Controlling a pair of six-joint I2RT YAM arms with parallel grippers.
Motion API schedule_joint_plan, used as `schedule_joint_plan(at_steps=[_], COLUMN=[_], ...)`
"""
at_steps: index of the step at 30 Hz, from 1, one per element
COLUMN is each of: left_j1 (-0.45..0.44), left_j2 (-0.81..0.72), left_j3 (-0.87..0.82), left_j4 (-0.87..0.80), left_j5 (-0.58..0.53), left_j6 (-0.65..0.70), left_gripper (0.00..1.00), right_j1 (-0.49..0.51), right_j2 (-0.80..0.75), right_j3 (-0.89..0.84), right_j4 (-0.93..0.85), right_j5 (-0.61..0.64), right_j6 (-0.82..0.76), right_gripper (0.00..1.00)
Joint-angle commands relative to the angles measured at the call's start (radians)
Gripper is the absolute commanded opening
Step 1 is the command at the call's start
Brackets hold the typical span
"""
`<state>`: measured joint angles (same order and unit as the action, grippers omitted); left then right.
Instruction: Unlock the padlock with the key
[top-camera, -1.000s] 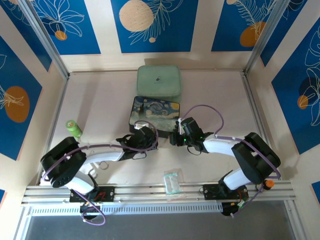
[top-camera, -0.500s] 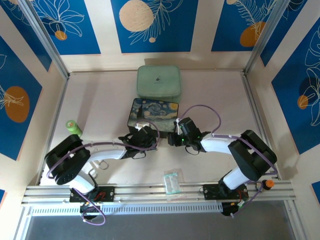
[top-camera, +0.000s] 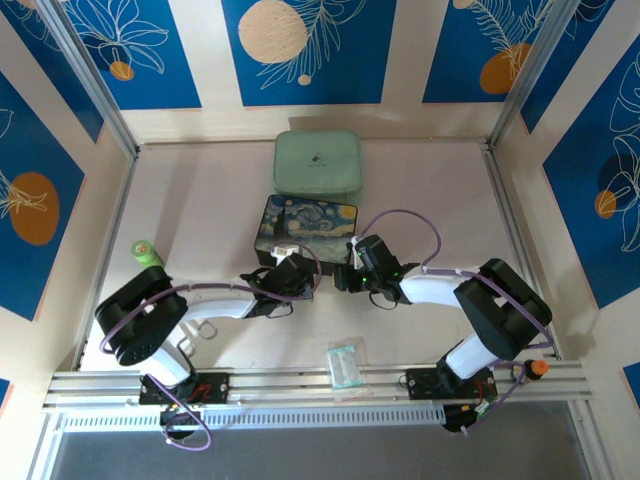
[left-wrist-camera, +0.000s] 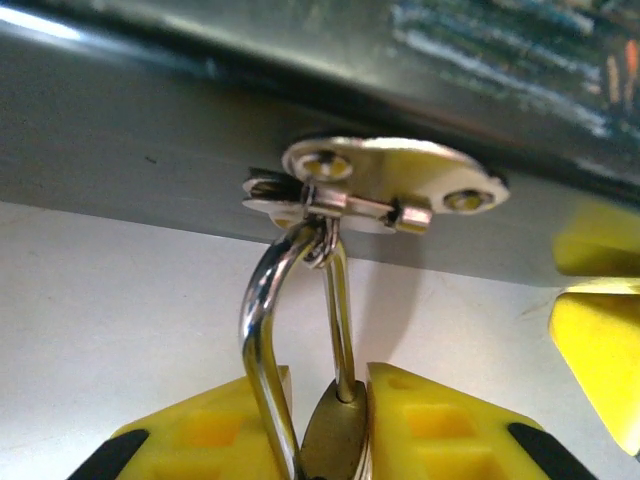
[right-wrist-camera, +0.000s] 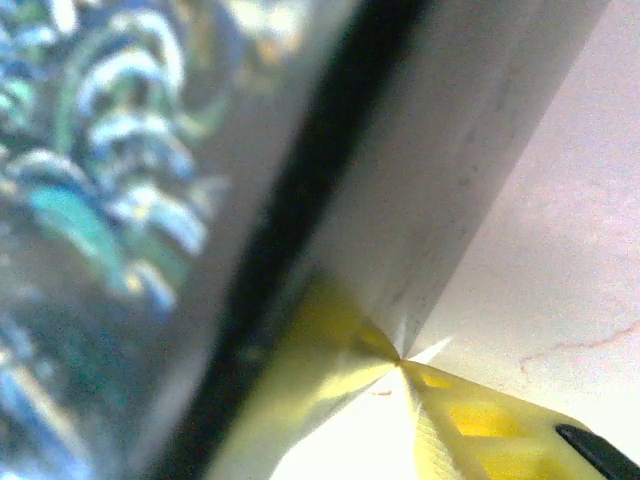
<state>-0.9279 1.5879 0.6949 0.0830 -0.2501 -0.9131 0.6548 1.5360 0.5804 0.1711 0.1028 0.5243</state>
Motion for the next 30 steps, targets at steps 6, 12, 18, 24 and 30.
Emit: schedule_joint_plan(at_steps=[6, 12, 18, 24, 30], left_j1=[-0.019, -0.017, -0.017, -0.017, -0.011], left_j2=[0.048, 0.032, 0.041, 0.05, 0.056], left_j3=[0.03, 0.046, 0.059, 0.061, 0.081], left_j4=[-0.21, -0.281, -0.319, -0.302, -0.329], left_j5=[-0.067, -0.086, -0.086, -0.082, -0.091], left_j6=[0.085, 0.11, 0.123, 0.118, 0.139], left_gripper=[0.17, 0.15, 0.16, 0.18, 0.19], right_j1=[0.029, 0.031, 0.034, 0.034, 0.031], right_j2=[0.024, 0.019, 0.01, 0.008, 0.005], right_j3=[-0.008, -0.022, -0.056, -0.083, -0.095], right_j4=[0.093, 0.118, 0.21, 0.298, 0.32], right_j5=[-0.078, -0.098, -0.158, -0.219, -0.249], right_j6=[0.0, 0.013, 0.029, 0.051, 0.062], right_gripper=[0.41, 0.41, 0.42, 0.49, 0.52])
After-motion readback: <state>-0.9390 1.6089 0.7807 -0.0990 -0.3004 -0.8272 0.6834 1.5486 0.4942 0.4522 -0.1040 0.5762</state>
